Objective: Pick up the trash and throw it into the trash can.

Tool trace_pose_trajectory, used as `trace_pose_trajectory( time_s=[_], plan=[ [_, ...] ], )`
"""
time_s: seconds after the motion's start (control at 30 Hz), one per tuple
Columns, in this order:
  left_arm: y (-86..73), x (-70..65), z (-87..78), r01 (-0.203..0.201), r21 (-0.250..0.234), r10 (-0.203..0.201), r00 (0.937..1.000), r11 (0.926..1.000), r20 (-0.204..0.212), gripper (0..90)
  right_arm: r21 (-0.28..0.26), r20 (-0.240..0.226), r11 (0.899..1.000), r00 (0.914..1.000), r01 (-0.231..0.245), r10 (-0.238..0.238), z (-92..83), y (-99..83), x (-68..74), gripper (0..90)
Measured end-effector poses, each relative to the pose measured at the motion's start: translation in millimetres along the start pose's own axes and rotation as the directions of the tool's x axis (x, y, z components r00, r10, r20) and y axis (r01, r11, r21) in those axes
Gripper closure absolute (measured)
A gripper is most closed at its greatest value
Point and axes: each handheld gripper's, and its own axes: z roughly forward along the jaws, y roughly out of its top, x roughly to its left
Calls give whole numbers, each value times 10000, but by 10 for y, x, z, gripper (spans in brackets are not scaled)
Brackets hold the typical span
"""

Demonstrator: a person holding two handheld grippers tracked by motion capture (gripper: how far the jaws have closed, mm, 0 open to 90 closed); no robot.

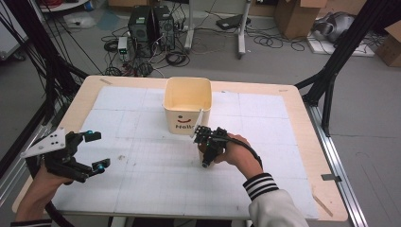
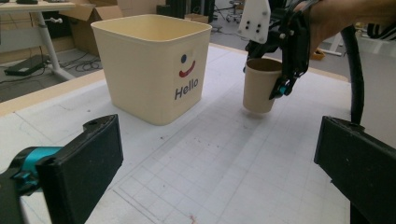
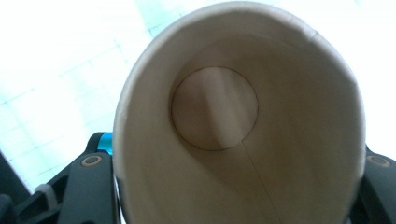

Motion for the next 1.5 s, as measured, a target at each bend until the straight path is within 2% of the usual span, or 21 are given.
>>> trace_pose_trajectory(
  time_s=[0.2,0.4,0.57,0.73,1.03,1.5],
  plan=[
    [-2,3,-1,-4,-26,5,10000,10000,22,17,-96,-187,9999,9998,-31,30,-163,17,23,336],
    [1,5,-9,18,-61,-17,10000,10000,32,17,-88,-187,9999,9998,78,-80,-342,13,48,337],
    [1,5,-5,4,-44,-4,10000,10000,42,17,-250,-144,9997,9999,47,-50,-568,7,46,338],
    [1,6,-5,1,-47,-1,10000,10000,48,17,-289,-63,9996,10000,-22,20,-709,16,41,338],
    [-1,9,-3,21,-39,-21,10000,10000,49,17,-327,0,9993,9998,175,-175,-957,57,15,339],
    [-1,11,-4,25,-60,-24,10000,10000,61,17,-415,218,9990,9996,188,-179,-1441,99,-104,339]
  ],
)
